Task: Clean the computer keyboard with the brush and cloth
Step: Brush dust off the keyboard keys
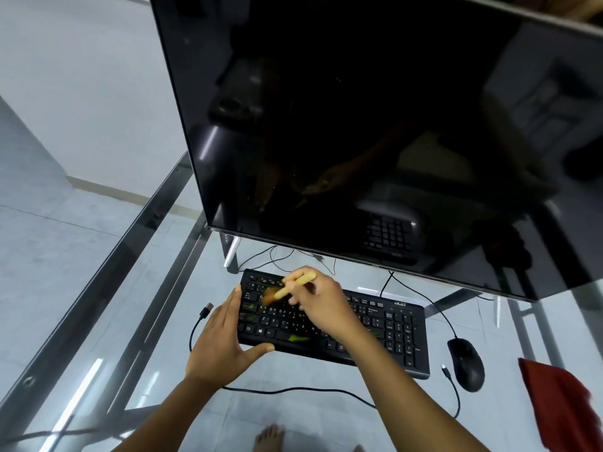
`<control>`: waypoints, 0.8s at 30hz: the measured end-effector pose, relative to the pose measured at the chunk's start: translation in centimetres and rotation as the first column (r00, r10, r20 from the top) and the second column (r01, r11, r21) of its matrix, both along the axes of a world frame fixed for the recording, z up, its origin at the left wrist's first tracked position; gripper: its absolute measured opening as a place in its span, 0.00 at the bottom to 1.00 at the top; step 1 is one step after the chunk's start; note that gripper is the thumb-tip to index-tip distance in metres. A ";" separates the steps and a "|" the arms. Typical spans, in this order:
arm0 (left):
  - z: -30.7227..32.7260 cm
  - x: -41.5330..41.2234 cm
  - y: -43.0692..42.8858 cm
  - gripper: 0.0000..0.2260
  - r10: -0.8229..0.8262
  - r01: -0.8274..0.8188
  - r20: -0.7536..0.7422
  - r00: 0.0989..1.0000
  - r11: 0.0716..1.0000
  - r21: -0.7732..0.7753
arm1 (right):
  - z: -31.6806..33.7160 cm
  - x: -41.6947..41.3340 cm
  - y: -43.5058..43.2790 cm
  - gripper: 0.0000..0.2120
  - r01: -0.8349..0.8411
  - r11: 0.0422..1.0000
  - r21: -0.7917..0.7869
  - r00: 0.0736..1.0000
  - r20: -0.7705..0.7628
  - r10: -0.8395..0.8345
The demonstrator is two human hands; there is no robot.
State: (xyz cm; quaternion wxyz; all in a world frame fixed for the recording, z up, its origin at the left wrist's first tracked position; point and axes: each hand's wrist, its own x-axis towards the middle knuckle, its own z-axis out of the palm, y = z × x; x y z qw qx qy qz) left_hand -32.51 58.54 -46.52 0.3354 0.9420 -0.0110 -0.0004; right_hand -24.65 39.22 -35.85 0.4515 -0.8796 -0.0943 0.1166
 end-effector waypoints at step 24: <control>1.0 0.2 0.3 0.48 0.029 -0.029 0.000 1.000 0.977 -0.212 | 0.2 -1.8 -5.4 0.07 0.112 0.993 -0.019 0.991 -0.077 -0.114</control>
